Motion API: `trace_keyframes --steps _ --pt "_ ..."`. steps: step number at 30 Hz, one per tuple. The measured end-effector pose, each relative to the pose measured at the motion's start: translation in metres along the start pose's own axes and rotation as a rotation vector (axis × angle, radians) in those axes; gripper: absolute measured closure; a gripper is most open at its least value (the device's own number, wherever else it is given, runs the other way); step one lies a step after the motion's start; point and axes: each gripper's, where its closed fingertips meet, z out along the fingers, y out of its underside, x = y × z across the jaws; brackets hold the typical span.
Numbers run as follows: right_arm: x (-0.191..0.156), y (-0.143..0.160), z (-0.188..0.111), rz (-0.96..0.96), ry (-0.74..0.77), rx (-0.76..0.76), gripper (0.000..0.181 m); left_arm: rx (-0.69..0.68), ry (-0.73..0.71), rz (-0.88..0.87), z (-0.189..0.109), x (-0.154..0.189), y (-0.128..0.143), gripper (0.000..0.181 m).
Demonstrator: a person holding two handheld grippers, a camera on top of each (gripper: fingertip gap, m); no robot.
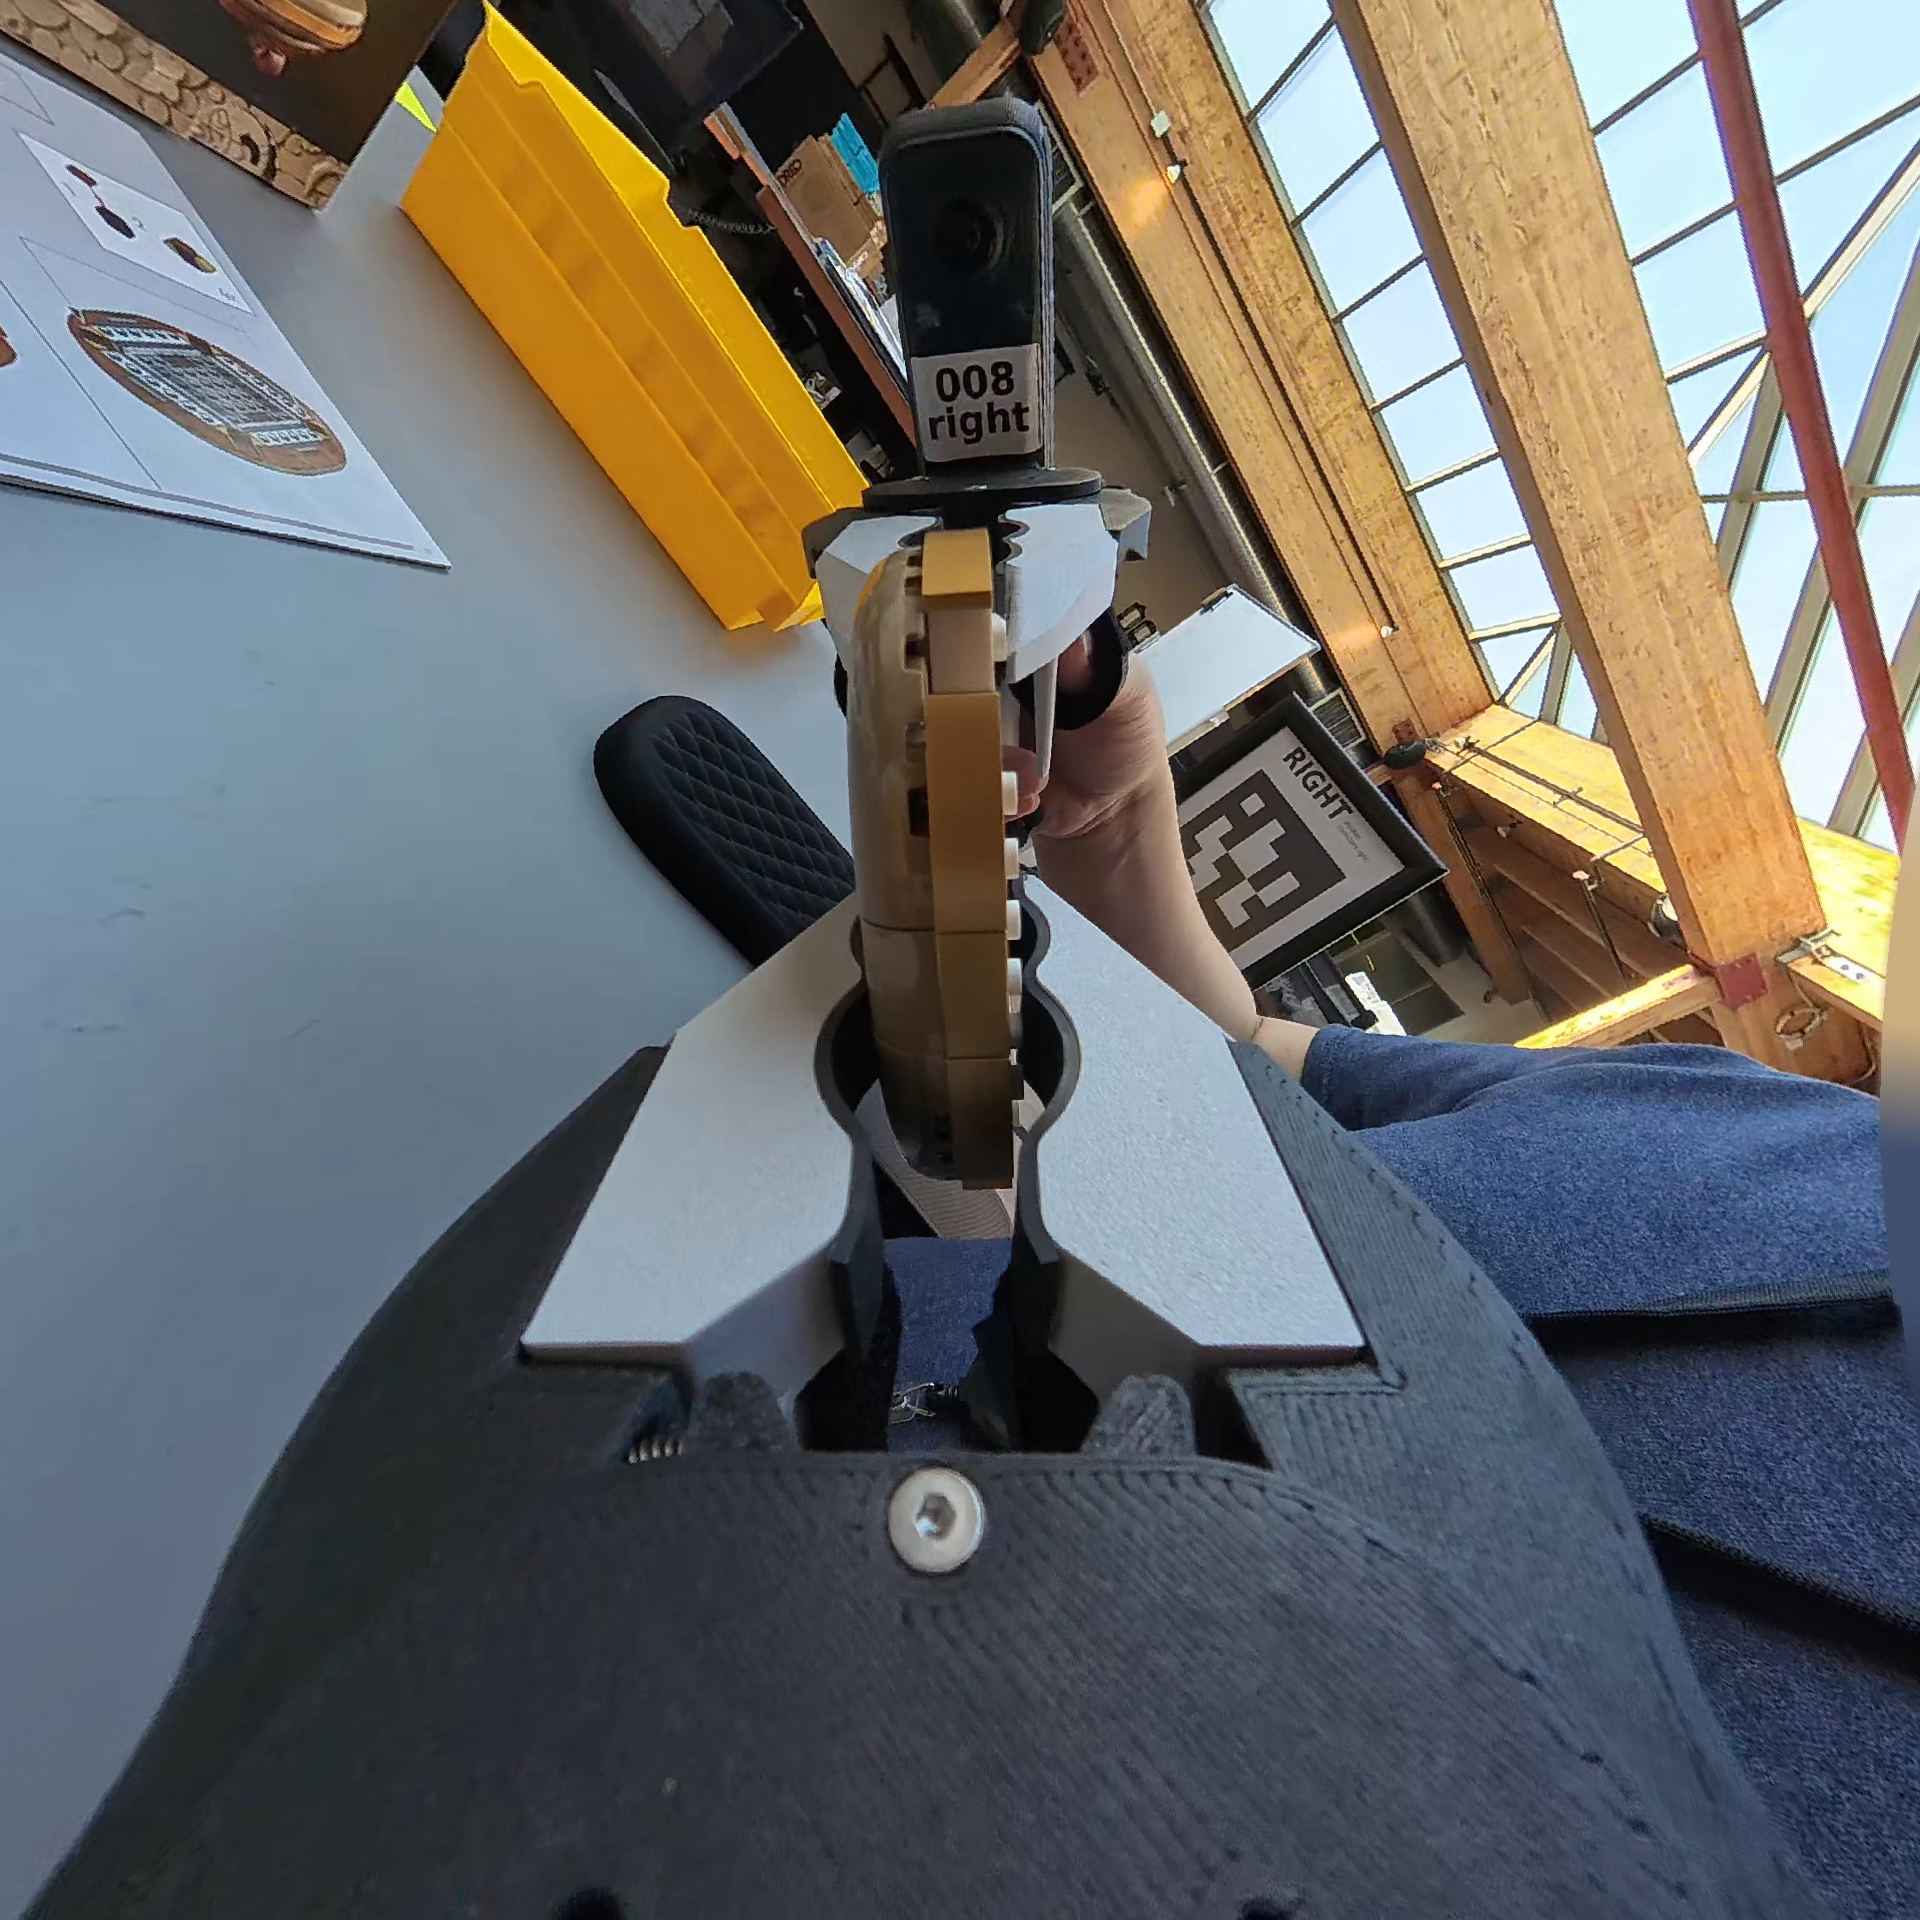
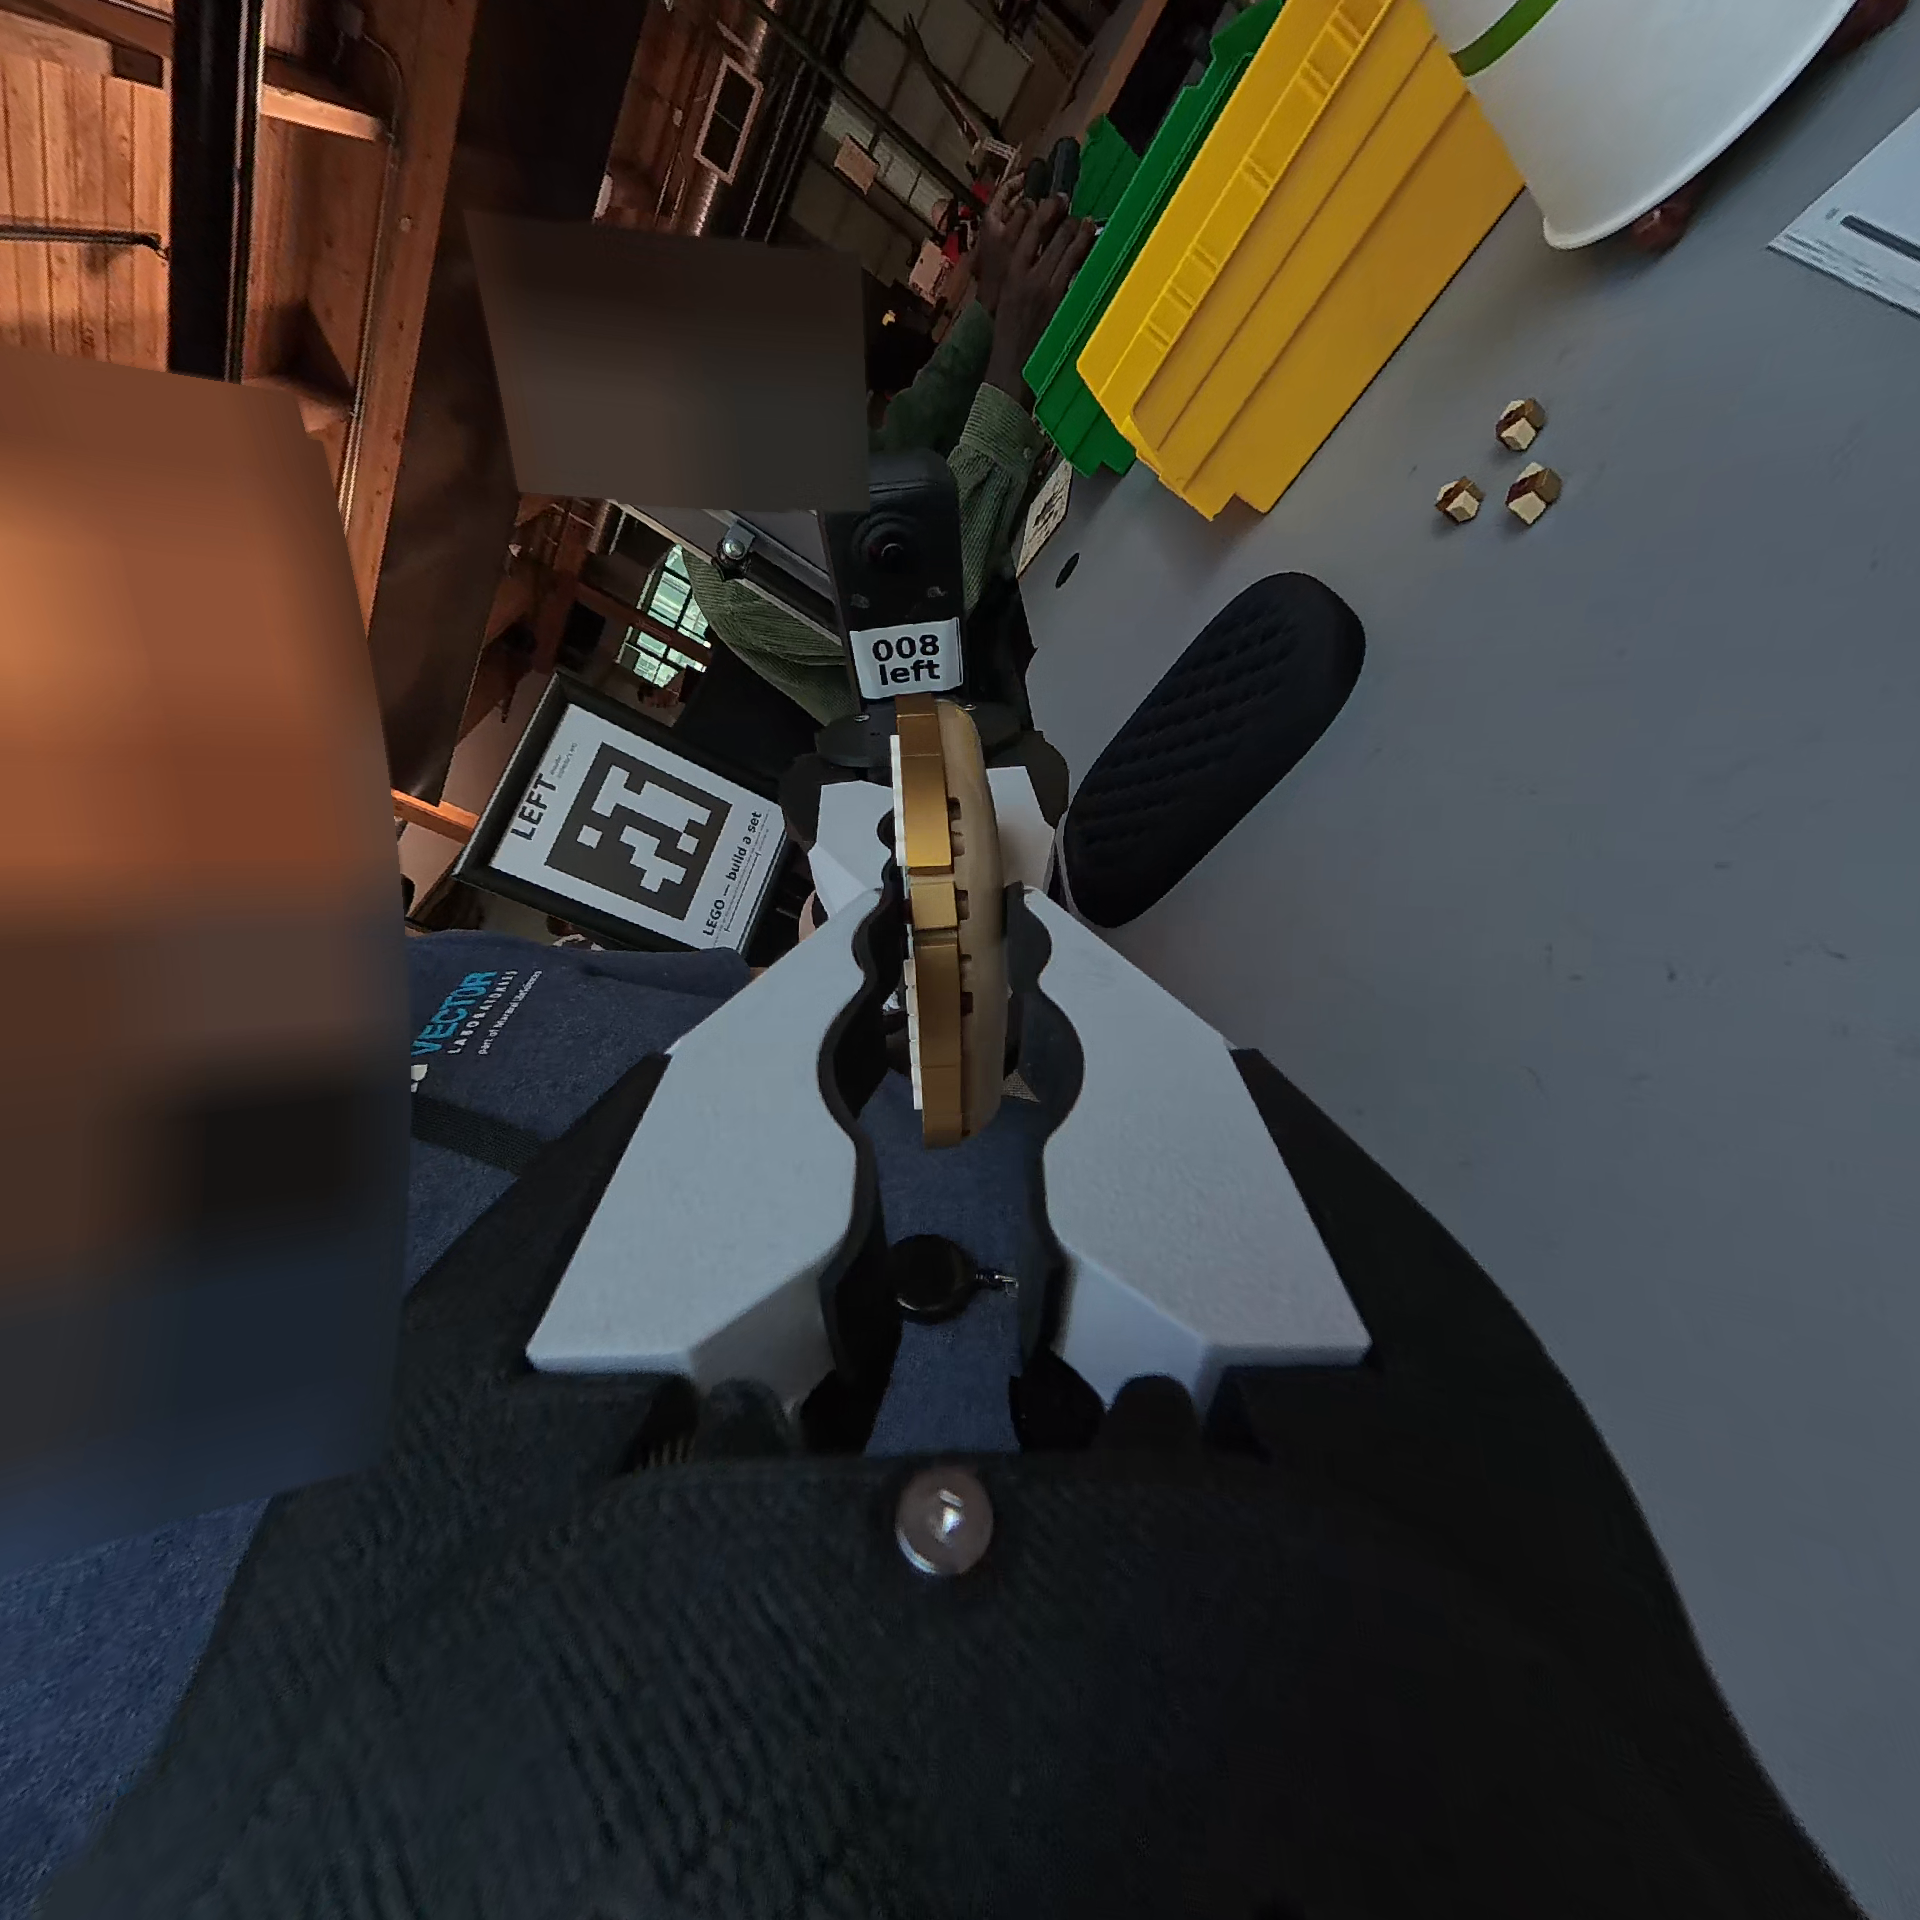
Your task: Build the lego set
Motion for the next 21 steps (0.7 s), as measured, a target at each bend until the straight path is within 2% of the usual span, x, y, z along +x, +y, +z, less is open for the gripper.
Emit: trace_keyframes --steps 1,15,21 --pt "0.0 0.0 0.0 -0.013 0.003 -0.002 0.163 -0.001 0.0 0.002 0.0 0.0 0.0 0.163" --pt "0.003 0.005 0.002 -0.104 0.095 0.021 0.163 -0.01 0.009 -0.003 -0.001 -0.003 0.007 0.163" --pt "-0.018 0.005 0.002 -0.116 -0.009 0.049 0.16 -0.004 0.074 0.052 -0.004 0.012 0.006 0.163"
